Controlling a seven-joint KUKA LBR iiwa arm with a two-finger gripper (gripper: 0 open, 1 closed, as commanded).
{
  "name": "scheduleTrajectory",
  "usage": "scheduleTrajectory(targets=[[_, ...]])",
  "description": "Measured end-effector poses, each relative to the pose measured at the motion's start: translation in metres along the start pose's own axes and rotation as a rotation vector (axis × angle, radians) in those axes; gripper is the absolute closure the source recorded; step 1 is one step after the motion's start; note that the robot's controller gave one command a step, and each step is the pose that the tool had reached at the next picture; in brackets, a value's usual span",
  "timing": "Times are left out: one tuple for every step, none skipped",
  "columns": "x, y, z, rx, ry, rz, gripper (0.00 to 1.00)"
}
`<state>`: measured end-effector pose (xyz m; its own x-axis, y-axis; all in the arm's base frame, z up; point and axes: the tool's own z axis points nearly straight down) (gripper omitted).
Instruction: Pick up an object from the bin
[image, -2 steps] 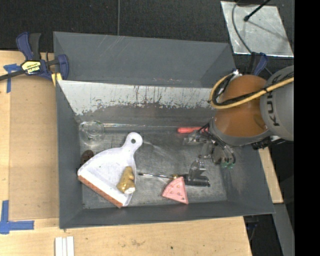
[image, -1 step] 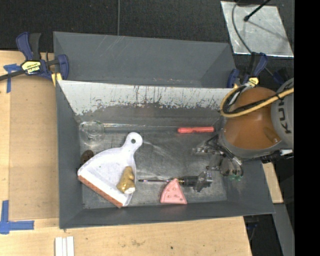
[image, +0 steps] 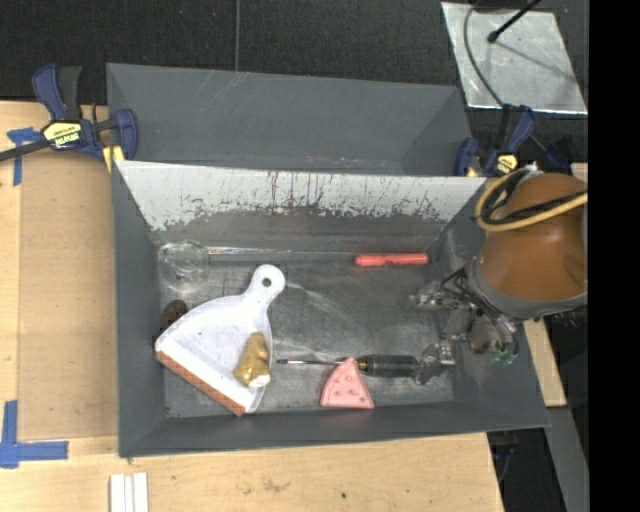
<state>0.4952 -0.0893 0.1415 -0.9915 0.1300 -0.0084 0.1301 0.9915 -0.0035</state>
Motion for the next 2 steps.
scheduleTrajectory(targets=[[0.009,0.025,0.045,-0.003,0.006,0.113,0.0],[0.007,0.031,0.067,-0.002,-0.004,0.19,1.0]])
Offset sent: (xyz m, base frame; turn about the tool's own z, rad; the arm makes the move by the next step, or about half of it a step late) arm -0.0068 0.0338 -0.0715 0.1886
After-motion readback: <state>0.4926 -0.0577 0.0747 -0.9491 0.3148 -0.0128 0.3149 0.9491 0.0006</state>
